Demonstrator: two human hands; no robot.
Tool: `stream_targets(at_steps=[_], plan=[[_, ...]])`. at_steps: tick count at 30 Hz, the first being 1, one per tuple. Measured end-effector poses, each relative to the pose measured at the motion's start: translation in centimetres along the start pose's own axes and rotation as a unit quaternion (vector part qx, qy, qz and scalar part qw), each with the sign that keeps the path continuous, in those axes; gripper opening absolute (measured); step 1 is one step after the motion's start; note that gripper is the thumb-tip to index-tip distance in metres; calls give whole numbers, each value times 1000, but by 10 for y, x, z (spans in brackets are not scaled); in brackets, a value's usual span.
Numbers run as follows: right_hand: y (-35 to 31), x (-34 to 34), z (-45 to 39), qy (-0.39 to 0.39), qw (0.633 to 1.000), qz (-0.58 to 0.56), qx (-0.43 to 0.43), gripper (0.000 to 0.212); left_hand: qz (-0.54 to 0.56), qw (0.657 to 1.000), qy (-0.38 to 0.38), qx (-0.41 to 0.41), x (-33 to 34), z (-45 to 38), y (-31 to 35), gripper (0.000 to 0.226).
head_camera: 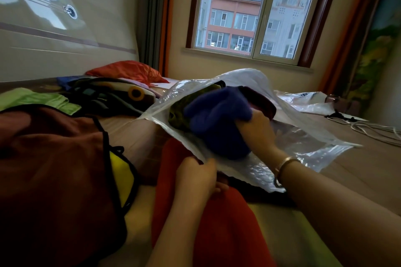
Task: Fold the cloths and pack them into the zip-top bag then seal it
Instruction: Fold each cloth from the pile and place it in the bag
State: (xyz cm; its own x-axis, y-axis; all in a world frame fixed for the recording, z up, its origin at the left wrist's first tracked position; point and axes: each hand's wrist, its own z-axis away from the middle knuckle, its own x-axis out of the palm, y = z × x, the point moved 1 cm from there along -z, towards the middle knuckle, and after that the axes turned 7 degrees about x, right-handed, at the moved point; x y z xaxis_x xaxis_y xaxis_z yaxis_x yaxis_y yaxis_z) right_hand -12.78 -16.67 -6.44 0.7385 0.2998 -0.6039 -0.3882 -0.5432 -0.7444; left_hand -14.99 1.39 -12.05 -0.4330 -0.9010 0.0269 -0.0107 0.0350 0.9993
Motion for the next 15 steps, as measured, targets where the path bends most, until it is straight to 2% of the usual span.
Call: stream_targets(at_steps=[2, 4, 6, 7, 9, 11, 13, 15], plan=[[-1, 2, -14, -42, 988, -143, 47, 29, 8, 1000, -6, -5, -4, 0, -1, 21], [6, -4, -28, -30, 965, -218, 145, 42, 12, 1000, -12, -8, -4, -4, -4, 21], [13, -3, -43, 39, 963, -174, 201, 73, 16, 1000, -14, -10, -3, -7, -4, 21], [13, -1, -45, 74, 971, -130, 187, 80, 16, 1000, -14, -8, -3, -9, -4, 21], [11, 10, -34, 136, 986, -36, 85, 70, 14, 1000, -5, -6, -1, -12, -3, 21], [9, 26, -18, 156, 981, 65, -95, 48, 15, 1000, 6, 1, 1, -12, -3, 18], [12, 40, -10, 132, 947, 173, -236, 45, 7, 1000, 12, 13, 4, -10, -4, 19], [17, 46, -9, 96, 906, 288, -295, 57, 1, 1000, 18, 19, 4, -8, -7, 21]])
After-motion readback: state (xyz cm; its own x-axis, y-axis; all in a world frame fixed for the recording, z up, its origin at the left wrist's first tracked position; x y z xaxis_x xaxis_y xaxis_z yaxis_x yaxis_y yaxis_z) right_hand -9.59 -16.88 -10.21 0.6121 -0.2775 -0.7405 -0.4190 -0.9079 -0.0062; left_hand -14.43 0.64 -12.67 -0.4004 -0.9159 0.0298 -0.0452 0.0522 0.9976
